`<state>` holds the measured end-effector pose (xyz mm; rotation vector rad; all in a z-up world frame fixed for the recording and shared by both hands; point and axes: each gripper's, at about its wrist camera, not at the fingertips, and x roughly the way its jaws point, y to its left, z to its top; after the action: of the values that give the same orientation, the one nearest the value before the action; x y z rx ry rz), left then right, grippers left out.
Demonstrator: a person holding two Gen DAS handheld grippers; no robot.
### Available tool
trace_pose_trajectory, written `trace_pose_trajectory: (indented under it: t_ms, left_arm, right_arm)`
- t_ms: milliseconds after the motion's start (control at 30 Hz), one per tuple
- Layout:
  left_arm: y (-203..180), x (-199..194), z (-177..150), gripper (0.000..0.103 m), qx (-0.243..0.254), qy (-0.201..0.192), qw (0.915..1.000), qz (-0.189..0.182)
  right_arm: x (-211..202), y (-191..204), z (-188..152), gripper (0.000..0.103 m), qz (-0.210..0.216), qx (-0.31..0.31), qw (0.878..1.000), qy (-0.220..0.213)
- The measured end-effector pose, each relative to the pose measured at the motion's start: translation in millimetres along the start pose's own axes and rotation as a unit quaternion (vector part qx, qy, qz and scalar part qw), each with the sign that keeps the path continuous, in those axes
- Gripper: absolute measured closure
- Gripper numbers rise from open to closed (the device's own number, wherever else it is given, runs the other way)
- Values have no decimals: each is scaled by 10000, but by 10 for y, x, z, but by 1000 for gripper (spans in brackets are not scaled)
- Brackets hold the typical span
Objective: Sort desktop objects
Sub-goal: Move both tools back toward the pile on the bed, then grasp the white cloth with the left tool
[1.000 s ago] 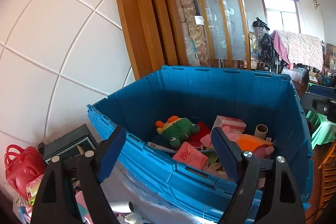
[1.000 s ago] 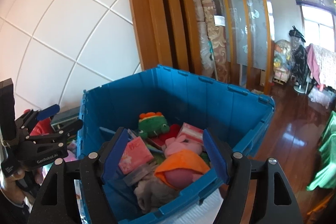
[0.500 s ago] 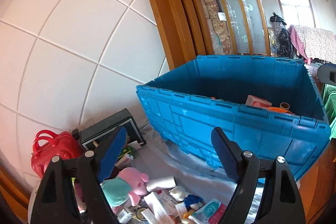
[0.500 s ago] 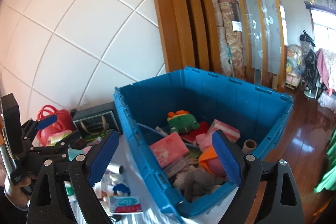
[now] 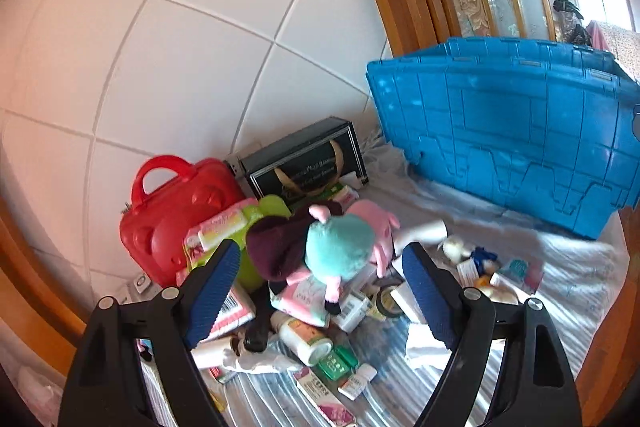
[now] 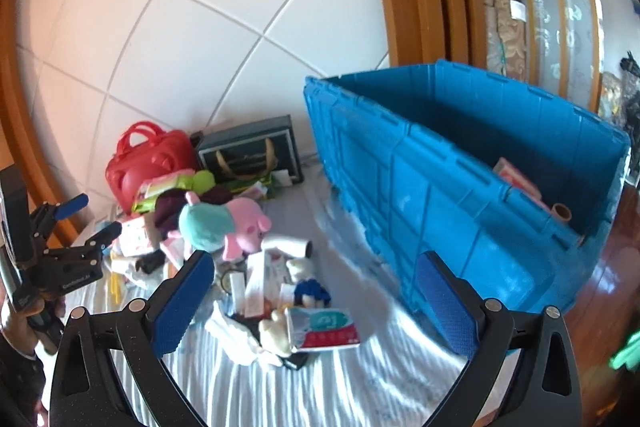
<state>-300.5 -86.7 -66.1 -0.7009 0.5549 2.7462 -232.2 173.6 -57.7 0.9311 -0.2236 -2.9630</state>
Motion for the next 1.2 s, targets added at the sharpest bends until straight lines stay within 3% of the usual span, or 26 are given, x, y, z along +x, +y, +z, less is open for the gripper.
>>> trace_pose_trajectory:
  t_ms: [267,567,767,967,1200]
  left_arm:
    - [-492,397,-630,20,-153,782,9931,-860]
    - [-1083,890,-909,20,-286,1437,9798,-1363]
    - [-1258,1107,-955,20,-325,1693,9756,-1356]
    - [-1308,1266,-1023,20,-370,1835,9734,-1320]
    - [-1347,1459,-1161,19,-648,2031,9658,-1475]
  right_arm:
    - [604,84,-438,1,84,-114,9963,851]
    - [1661,-18,-934,1,255,-421,9763,2106]
    - [2297,-144,-1085,1,412,-566,9574,2802]
    - [2620,-257,-1175,0,674,-588,9406,3276]
    - [2697,-134,-1185,0,522,-1212,9332,3343]
